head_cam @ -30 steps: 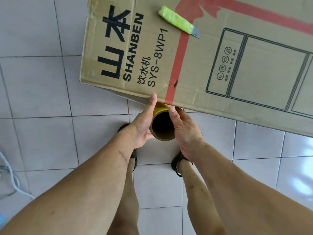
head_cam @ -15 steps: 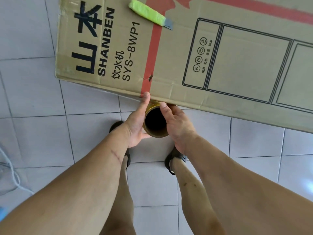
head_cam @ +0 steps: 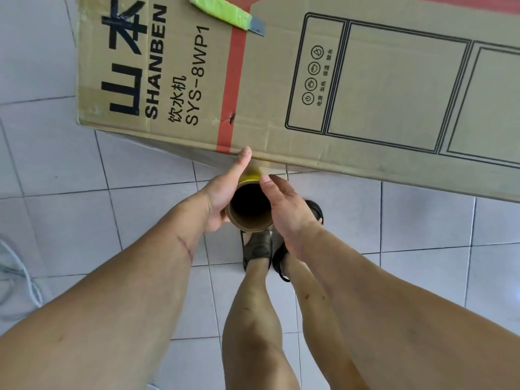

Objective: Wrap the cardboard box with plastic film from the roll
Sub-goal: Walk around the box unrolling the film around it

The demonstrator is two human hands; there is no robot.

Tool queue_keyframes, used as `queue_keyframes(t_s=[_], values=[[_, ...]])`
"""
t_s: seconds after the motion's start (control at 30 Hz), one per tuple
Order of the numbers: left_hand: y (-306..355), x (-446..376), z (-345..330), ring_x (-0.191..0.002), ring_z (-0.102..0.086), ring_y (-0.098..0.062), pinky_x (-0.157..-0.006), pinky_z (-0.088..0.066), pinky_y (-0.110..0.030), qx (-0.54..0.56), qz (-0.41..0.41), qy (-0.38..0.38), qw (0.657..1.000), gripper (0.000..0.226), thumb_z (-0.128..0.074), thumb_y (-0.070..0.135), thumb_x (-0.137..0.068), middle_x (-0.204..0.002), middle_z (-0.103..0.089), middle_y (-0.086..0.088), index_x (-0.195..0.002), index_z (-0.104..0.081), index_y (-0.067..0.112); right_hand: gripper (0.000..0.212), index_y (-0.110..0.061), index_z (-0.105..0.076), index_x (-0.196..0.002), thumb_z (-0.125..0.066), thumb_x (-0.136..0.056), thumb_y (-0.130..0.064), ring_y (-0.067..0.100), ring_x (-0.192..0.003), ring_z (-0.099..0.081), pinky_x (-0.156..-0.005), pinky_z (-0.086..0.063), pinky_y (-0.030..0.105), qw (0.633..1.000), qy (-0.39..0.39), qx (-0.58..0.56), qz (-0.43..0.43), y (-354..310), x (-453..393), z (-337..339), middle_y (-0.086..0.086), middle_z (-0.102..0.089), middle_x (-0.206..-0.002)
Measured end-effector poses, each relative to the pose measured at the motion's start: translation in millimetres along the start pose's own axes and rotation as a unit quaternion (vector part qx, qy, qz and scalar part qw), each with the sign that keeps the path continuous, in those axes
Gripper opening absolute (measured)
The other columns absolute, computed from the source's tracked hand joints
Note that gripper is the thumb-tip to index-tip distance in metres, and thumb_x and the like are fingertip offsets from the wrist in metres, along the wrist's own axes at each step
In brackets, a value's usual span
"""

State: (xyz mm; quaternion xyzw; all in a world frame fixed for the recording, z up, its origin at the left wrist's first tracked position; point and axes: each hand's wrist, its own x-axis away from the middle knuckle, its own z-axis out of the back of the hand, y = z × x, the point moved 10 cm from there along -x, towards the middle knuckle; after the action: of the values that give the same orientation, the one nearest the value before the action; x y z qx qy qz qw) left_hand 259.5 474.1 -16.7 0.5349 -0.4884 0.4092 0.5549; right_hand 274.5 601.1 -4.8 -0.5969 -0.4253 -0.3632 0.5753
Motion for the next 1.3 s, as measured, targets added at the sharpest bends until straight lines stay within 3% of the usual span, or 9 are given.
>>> queue_keyframes(t_s=[0.17,0.27,0.37,0.57,0.67,0.73,0.9,1.17,1.3], values=[[-2,-2,-17,-0.123,-0.077,-0.026,-0.114,-0.057,-0.048,0.019,-0.003,-0.020,1.000,0.121,-0.049,0.102,-0.057,-0.125,-0.083,-0.008,-0.140,-0.074,0.018,0.062,-0.025,-0.048,-0.146,-0.055,-0.095,-0.059,0.016,-0.124,-0.056,-0.095,-0.043,0.026,0.999,0.037,-0.020,0.005,-3,-8,13,-0.002,-0.060,-0.134],[-10,2,-24,-0.142,-0.065,-0.026,-0.127,-0.041,-0.062,-0.009,0.006,-0.051,0.999,0.120,-0.049,0.109,-0.055,-0.141,-0.078,-0.002,-0.144,-0.071,0.032,0.066,-0.024,-0.049,-0.145,-0.061,-0.090,-0.060,0.017,-0.120,-0.060,-0.089,-0.047,0.025,0.999,0.047,-0.010,0.007,-5,-9,22,-0.001,-0.063,-0.132],[-2,4,-26,-0.155,-0.048,-0.019,-0.135,-0.020,-0.061,-0.050,-0.005,-0.034,0.998,0.079,-0.042,0.101,-0.084,-0.153,-0.069,0.004,-0.127,-0.073,0.042,0.079,-0.026,-0.049,-0.144,-0.068,-0.079,-0.067,0.017,-0.120,-0.060,-0.094,-0.047,0.030,0.998,0.053,-0.039,-0.016,1,-9,24,-0.002,-0.065,-0.130],[2,-5,-24,-0.124,-0.076,-0.025,-0.119,-0.053,-0.049,-0.041,-0.012,-0.035,0.998,0.108,-0.053,0.094,-0.060,-0.120,-0.085,-0.007,-0.134,-0.077,0.019,0.058,-0.029,-0.057,-0.137,-0.052,-0.092,-0.065,0.019,-0.122,-0.058,-0.104,-0.045,0.035,0.996,0.066,-0.058,-0.007,4,-4,21,-0.001,-0.063,-0.132],[-1,-6,-19,-0.115,-0.080,-0.030,-0.115,-0.058,-0.049,-0.047,-0.002,-0.024,0.999,0.099,-0.060,0.091,-0.060,-0.113,-0.086,-0.012,-0.122,-0.079,0.016,0.064,-0.030,-0.046,-0.148,-0.048,-0.095,-0.065,0.019,-0.131,-0.051,-0.108,-0.040,0.035,0.995,0.078,-0.059,-0.003,20,3,15,-0.002,-0.056,-0.142],[-4,-6,-19,-0.111,-0.081,-0.029,-0.111,-0.059,-0.047,-0.050,0.002,-0.027,0.998,0.092,-0.060,0.091,-0.063,-0.109,-0.086,-0.012,-0.114,-0.079,0.017,0.067,-0.030,-0.046,-0.148,-0.047,-0.093,-0.068,0.018,-0.132,-0.050,-0.111,-0.039,0.037,0.994,0.081,-0.068,0.001,25,6,11,-0.002,-0.056,-0.143],[-17,-8,-22,-0.116,-0.080,-0.031,-0.115,-0.058,-0.052,-0.030,0.017,-0.052,0.998,0.131,-0.066,0.106,-0.039,-0.116,-0.085,-0.012,-0.132,-0.076,0.015,0.080,-0.032,-0.047,-0.148,-0.053,-0.081,-0.076,0.013,-0.134,-0.049,-0.114,-0.037,0.036,0.994,0.068,-0.090,-0.010,33,10,9,-0.006,-0.055,-0.145],[-2,-12,-32,-0.110,-0.082,-0.033,-0.110,-0.061,-0.050,-0.037,-0.009,-0.036,0.999,0.110,-0.054,0.097,-0.065,-0.110,-0.086,-0.015,-0.127,-0.078,0.009,0.076,-0.023,-0.049,-0.147,-0.051,-0.088,-0.072,0.015,-0.131,-0.053,-0.110,-0.041,0.033,0.994,0.090,-0.066,0.009,21,7,25,-0.002,-0.060,-0.140],[-7,-11,-28,-0.114,-0.081,-0.030,-0.115,-0.057,-0.051,-0.047,-0.012,-0.041,0.998,0.122,-0.053,0.103,-0.063,-0.115,-0.085,-0.013,-0.136,-0.075,0.008,0.066,-0.025,-0.047,-0.148,-0.049,-0.095,-0.064,0.014,-0.129,-0.051,-0.097,-0.037,0.026,0.995,0.077,-0.066,-0.001,20,12,21,-0.002,-0.057,-0.141]])
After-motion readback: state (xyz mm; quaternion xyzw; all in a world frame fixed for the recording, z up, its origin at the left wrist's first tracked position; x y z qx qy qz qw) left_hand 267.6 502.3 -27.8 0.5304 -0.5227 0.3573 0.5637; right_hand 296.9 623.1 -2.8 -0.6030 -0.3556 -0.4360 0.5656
